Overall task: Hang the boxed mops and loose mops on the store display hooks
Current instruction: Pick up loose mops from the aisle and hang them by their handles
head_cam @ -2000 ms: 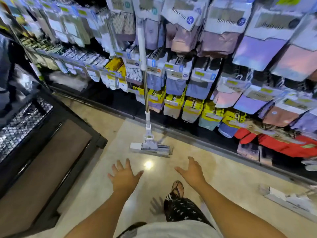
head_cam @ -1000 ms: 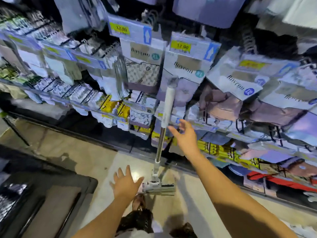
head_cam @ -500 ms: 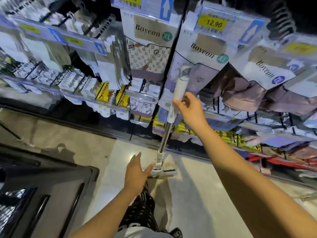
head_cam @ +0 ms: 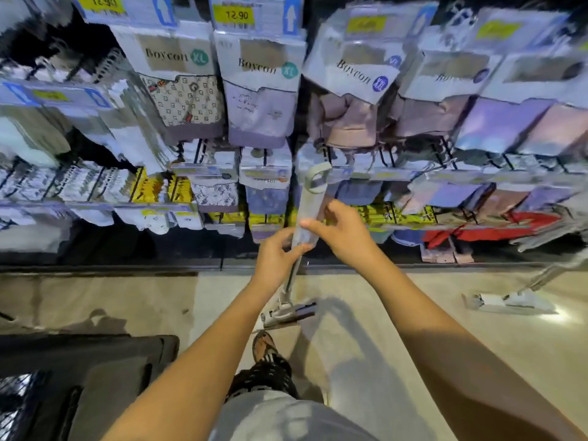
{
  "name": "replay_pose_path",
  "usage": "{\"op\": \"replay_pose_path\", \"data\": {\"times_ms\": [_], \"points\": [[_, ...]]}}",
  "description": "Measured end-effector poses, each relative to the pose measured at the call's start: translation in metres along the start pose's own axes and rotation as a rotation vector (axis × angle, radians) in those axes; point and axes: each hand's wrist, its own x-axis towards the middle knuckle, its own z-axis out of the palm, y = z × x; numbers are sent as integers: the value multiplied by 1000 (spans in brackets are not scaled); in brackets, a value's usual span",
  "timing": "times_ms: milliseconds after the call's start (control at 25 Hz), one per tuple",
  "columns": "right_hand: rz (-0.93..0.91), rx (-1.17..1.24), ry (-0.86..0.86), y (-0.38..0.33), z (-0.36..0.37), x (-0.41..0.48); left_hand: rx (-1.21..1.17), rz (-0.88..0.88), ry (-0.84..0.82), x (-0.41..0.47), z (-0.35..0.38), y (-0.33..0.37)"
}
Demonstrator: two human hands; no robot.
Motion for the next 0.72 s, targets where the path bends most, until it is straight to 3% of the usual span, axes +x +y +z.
{"op": "replay_pose_path", "data": {"times_ms": [360, 720], "points": [[-161, 134, 305, 21, -110, -180, 70, 182, -175, -114, 108, 78], [-284, 241, 671, 46, -204, -365, 136, 587, -540, -225, 237, 143]]}}
